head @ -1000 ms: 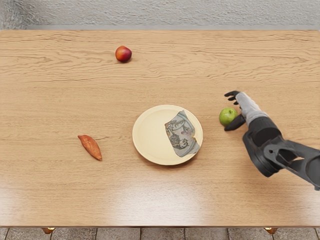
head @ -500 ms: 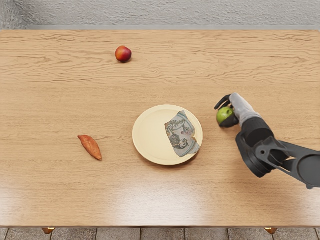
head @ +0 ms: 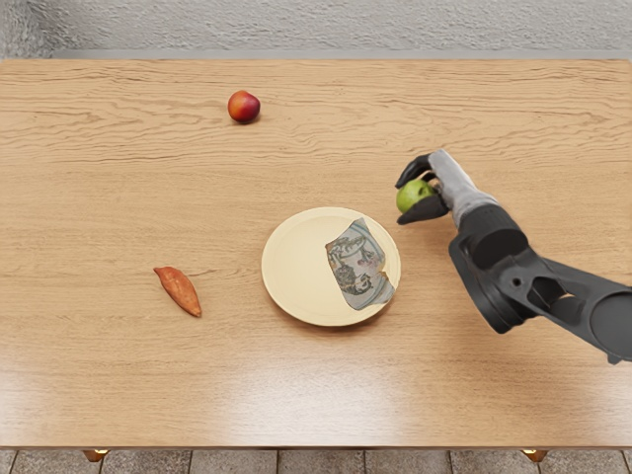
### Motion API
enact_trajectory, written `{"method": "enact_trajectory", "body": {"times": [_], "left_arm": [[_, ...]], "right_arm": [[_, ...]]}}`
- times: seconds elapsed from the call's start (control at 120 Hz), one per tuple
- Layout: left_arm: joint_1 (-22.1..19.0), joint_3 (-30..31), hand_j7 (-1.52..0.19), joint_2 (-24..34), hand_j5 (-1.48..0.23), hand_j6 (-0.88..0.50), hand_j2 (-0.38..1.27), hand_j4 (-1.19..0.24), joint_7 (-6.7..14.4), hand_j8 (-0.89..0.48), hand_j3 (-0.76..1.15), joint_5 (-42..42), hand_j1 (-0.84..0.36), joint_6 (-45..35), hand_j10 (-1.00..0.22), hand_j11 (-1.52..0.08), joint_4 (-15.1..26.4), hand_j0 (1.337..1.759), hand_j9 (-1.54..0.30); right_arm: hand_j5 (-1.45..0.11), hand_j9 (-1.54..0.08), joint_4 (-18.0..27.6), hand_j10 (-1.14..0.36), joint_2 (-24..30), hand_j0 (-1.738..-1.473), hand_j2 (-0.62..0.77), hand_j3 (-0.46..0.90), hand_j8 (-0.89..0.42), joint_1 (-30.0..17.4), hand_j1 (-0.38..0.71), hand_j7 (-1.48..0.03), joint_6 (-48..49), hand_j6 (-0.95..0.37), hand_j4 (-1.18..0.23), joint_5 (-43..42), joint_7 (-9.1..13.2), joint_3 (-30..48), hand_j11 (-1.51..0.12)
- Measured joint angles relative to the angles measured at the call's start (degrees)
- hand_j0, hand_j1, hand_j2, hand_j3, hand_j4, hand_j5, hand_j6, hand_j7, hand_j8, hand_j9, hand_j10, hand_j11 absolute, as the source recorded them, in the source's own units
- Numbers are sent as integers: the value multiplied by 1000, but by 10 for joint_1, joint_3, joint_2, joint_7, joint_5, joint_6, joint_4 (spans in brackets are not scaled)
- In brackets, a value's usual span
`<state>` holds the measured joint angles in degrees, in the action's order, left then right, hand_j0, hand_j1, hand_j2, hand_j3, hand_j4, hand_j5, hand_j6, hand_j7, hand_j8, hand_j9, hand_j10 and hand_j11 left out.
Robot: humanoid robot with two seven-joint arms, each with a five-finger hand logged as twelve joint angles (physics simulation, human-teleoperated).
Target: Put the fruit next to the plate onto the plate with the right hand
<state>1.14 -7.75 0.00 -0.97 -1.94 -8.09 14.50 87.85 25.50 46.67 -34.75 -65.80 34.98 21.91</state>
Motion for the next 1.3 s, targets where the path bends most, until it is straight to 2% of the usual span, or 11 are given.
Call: {"method": "enact_trajectory", "body": {"times": [0.058,0.25,0.442,0.508,0.55,0.617,0.692,0.867,1.0,1.217,1.3], "left_arm": [[0,0,0,0,0,0,0,0,0,0,0,0,349,0,0,0,0,1658,0],[0,0,0,0,0,0,0,0,0,0,0,0,349,0,0,0,0,1658,0],[0,0,0,0,0,0,0,0,0,0,0,0,349,0,0,0,0,1658,0],[0,0,0,0,0,0,0,0,0,0,0,0,349,0,0,0,0,1658,0],[0,0,0,0,0,0,0,0,0,0,0,0,349,0,0,0,0,1658,0],[0,0,0,0,0,0,0,0,0,0,0,0,349,0,0,0,0,1658,0],[0,0,0,0,0,0,0,0,0,0,0,0,349,0,0,0,0,1658,0],[0,0,0,0,0,0,0,0,0,0,0,0,349,0,0,0,0,1658,0],[0,0,0,0,0,0,0,0,0,0,0,0,349,0,0,0,0,1658,0],[2,0,0,0,0,0,0,0,0,0,0,-1,349,0,0,0,1,1658,0],[3,0,0,0,0,0,0,0,0,0,0,-1,349,0,0,0,1,1658,0]], "right_arm": [[-1175,-1168,13,-510,-5,-1648,231,0,-310,0,246,-1117,0,-466,-831,0,0,3,-1175],[-1208,-1192,29,-495,-54,-1647,305,1,-289,-1,269,-1126,1,-448,-827,1,0,5,-1196],[-1242,-1214,28,-497,-104,-1648,262,1,-263,-14,268,-1131,2,-432,-817,2,-1,-2,-1232],[-1237,-1210,28,-494,-113,-1648,290,1,-266,-18,268,-1123,2,-431,-809,2,-1,-5,-1226],[-1128,-1103,27,-514,-115,-1650,246,1,-270,-20,236,-1024,1,-453,-738,1,-1,-7,-1116],[-825,-806,23,-379,-117,-1652,176,0,-203,-20,83,-750,-1,-335,-540,0,0,-8,-816],[-580,-567,21,-269,-116,-1654,121,0,-148,-19,-42,-528,-2,-239,-381,-1,0,-7,-574],[-263,-257,19,-127,-85,-1656,50,0,-76,-18,-204,-241,16,-115,-175,-1,0,28,-260],[-151,-148,15,-78,-42,-1657,24,0,-51,-21,-261,-140,146,-71,-102,46,0,108,-150],[-73,-72,7,-43,28,-1658,6,0,-34,-35,-300,-69,492,-41,-52,211,0,249,-73],[-60,-59,2,-37,53,-1658,2,0,-32,-58,-306,-57,603,-36,-43,261,0,304,-59]]}}
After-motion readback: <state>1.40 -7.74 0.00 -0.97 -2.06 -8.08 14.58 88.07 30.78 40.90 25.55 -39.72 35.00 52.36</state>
